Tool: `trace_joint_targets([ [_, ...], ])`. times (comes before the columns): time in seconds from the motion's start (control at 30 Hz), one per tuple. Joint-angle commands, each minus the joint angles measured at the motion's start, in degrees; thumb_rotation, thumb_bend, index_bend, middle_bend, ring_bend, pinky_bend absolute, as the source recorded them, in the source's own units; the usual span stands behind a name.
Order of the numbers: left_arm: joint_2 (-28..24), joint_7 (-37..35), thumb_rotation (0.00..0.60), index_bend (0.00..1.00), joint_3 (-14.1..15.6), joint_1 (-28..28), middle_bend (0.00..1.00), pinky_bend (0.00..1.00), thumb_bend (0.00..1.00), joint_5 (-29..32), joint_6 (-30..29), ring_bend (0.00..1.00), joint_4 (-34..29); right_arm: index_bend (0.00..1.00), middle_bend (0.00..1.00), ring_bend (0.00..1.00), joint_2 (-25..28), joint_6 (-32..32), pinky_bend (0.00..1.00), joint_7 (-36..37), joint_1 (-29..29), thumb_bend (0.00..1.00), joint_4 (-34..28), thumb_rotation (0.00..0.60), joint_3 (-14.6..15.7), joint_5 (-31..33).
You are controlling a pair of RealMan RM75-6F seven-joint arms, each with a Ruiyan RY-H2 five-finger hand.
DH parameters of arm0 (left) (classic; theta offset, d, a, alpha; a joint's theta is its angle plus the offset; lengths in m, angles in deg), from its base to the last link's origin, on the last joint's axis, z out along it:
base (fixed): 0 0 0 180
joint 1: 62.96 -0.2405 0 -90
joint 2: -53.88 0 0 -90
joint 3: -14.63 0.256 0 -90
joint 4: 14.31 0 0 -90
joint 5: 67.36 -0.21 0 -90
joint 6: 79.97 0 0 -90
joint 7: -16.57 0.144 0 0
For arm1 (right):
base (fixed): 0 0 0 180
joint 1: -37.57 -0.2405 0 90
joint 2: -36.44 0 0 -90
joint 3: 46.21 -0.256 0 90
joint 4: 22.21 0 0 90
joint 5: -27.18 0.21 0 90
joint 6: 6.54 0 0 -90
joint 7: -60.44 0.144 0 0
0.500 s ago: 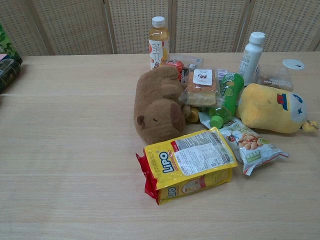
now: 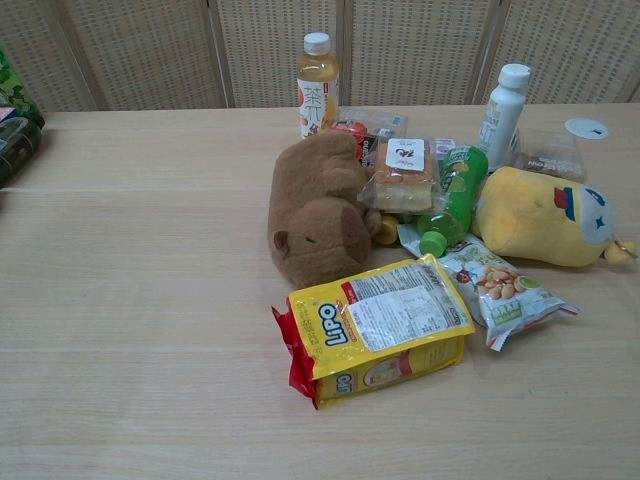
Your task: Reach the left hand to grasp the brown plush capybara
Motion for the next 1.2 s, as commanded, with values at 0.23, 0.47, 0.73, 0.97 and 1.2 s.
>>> trace_joint_targets([
  [0.23, 8.4, 3.8, 0.600, 0.00, -0.6, 9.1, 0.00, 0.00, 0.00, -10.6, 3.4, 0.00, 10.9, 0.00, 0.03, 0.00, 0.9, -1.1, 0.00, -2.0, 0.6, 0.00, -2.7, 0.476, 0.3, -0.5],
  [0.47, 16.3, 3.3, 0.600, 0.00, -1.1, 18.0, 0.00, 0.00, 0.00, -15.4, 8.7, 0.00, 18.0, 0.00, 0.03, 0.00, 2.9, -2.5, 0.00, -3.5, 2.2, 0.00, -4.7, 0.475, 0.4, 0.4],
  [0.73, 26.5, -1.6, 0.585, 0.00, -0.7, 26.2, 0.00, 0.00, 0.00, -17.2, 13.3, 0.00, 29.3, 0.00, 0.03, 0.00, 4.1, -3.1, 0.00, -4.1, 3.0, 0.00, -5.6, 0.471, 0.2, 1.2],
  [0.97, 34.4, -5.4, 0.568, 0.00, 0.1, 31.9, 0.00, 0.00, 0.00, -18.7, 13.8, 0.00, 39.5, 0.00, 0.03, 0.00, 4.8, -3.6, 0.00, -4.1, 3.7, 0.00, -5.6, 0.471, -0.1, 2.0],
  [1.2, 40.1, -7.1, 0.562, 0.00, 1.3, 36.8, 0.00, 0.00, 0.00, -19.6, 14.7, 0.00, 47.5, 0.00, 0.03, 0.00, 5.9, -4.5, 0.00, -3.8, 4.7, 0.00, -5.8, 0.475, -0.4, 2.5],
])
